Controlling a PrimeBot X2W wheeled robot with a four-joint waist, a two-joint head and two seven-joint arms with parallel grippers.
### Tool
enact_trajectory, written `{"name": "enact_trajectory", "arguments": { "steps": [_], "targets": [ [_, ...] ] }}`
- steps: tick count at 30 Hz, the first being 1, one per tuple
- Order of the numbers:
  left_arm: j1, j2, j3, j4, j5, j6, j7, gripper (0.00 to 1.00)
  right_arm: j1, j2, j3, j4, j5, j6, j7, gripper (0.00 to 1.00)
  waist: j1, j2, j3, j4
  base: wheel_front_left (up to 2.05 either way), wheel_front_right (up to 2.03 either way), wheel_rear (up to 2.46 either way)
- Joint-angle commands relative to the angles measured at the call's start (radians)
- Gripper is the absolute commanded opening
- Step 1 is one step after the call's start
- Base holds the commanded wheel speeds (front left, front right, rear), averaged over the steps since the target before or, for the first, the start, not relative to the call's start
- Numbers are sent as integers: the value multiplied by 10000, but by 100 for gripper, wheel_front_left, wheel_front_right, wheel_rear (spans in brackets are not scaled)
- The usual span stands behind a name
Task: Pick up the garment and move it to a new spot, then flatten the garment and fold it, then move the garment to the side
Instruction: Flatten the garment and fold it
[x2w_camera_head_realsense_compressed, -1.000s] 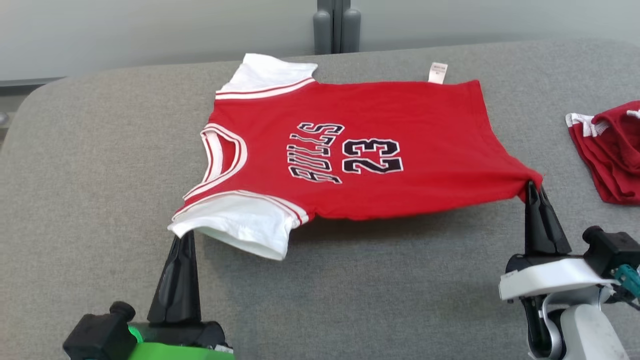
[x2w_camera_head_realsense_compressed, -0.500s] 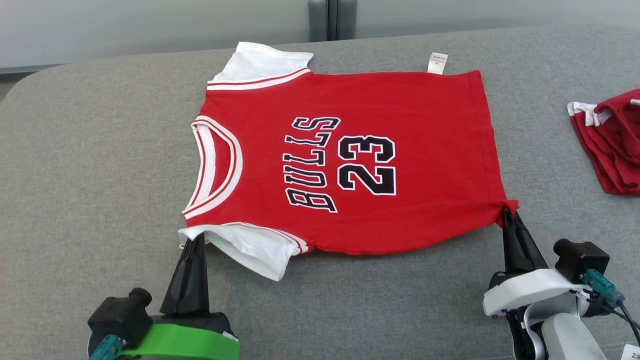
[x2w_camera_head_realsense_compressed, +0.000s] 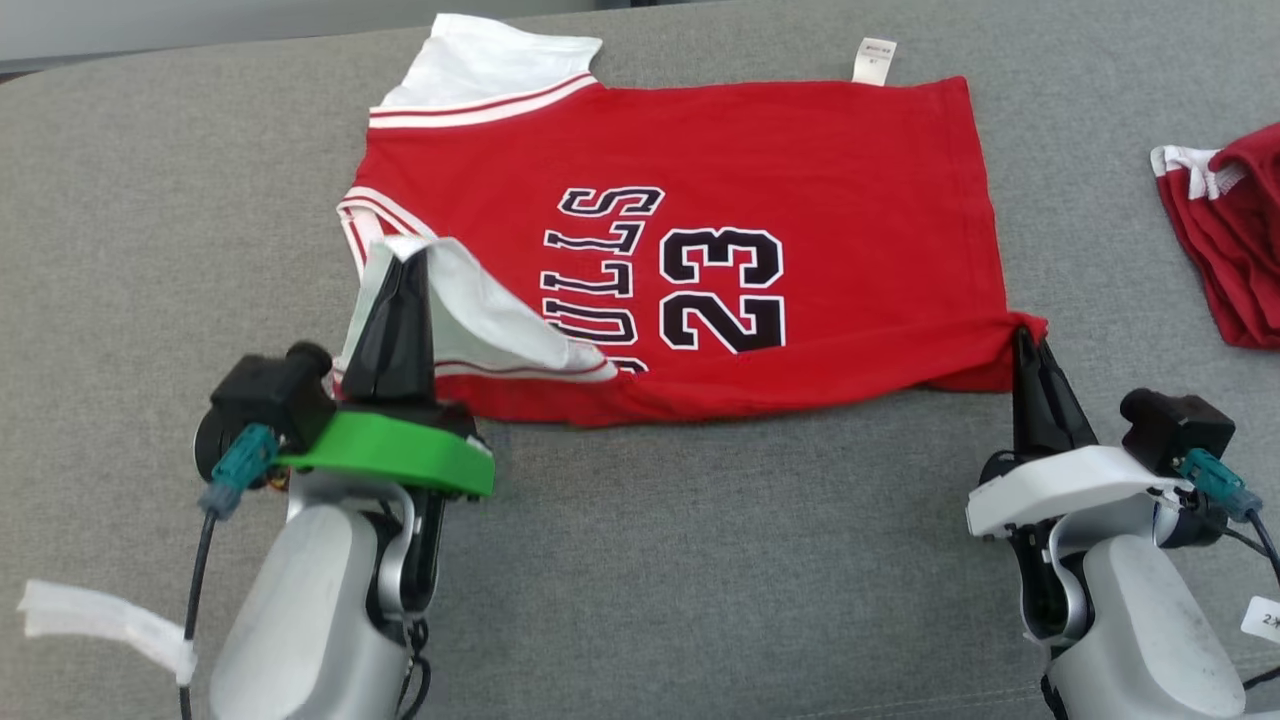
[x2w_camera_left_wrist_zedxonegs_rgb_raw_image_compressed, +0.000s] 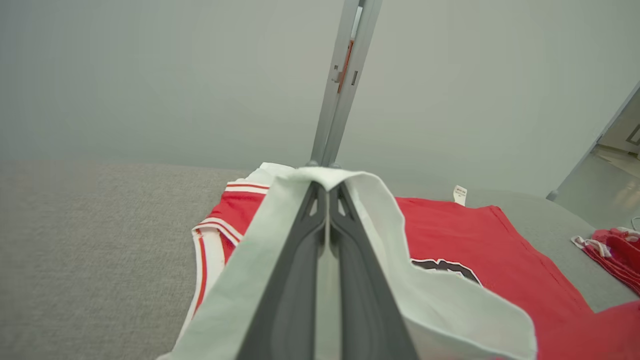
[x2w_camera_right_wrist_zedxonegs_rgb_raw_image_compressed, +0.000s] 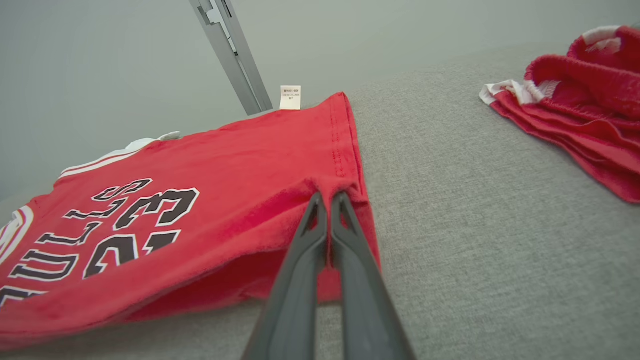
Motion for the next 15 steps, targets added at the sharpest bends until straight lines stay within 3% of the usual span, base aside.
{"name": "enact_trajectory", "arguments": {
  "steps": [1,8,15],
  "targets": [
    [-569,-40,11,405,72,-85,-125,0,-266,-28,14,98,73,-8,-29,0,0,0,373,-174,0,0,0],
    [-2409,-187,173,2321,283,-217,-466,0,-1227,-29,85,461,351,-10,-29,0,0,0,896,-489,0,0,0],
    [-3186,-310,806,2874,497,-138,-530,0,-1793,-28,185,743,417,-10,-29,0,0,0,1165,-639,0,0,0]
  ]
}}
